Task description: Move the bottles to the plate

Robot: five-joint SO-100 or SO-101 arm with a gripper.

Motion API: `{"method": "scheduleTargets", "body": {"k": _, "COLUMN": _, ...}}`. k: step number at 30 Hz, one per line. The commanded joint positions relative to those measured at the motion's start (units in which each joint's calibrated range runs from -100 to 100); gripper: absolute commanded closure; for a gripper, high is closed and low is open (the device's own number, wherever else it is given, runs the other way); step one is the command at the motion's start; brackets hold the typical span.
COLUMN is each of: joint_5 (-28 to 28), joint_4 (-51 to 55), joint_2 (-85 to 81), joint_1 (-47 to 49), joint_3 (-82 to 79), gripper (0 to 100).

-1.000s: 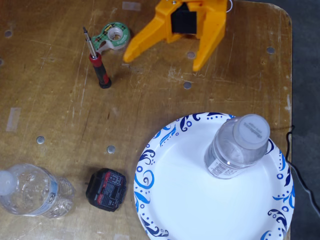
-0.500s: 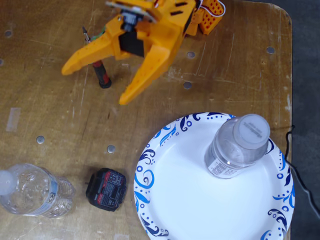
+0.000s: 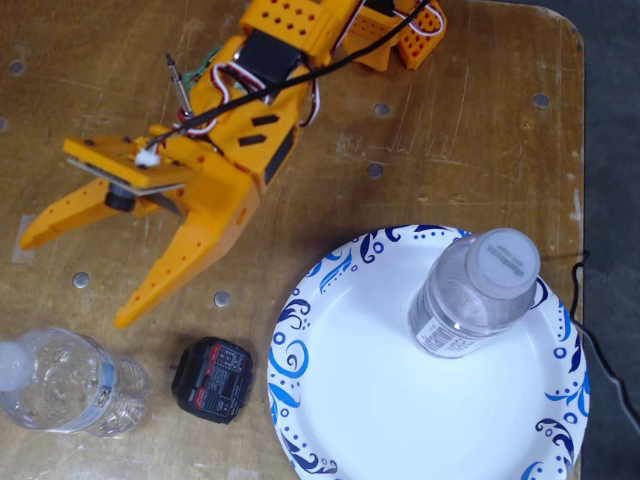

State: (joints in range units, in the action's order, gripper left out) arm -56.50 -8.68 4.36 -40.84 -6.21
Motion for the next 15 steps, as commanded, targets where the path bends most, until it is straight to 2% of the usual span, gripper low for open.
{"method": "scheduleTargets", "body": {"k": 1, "joint_5": 0.00, "joint_4": 0.06, "joint_2": 3.14, "joint_1": -1.37, "joint_3": 8.19, "gripper": 62}}
{"method": "scheduleTargets", "body": {"k": 15, "joint_5": 0.06, "joint_4": 0.15, "joint_2": 17.81, "joint_1": -2.13, "joint_3": 25.66, "gripper": 62}}
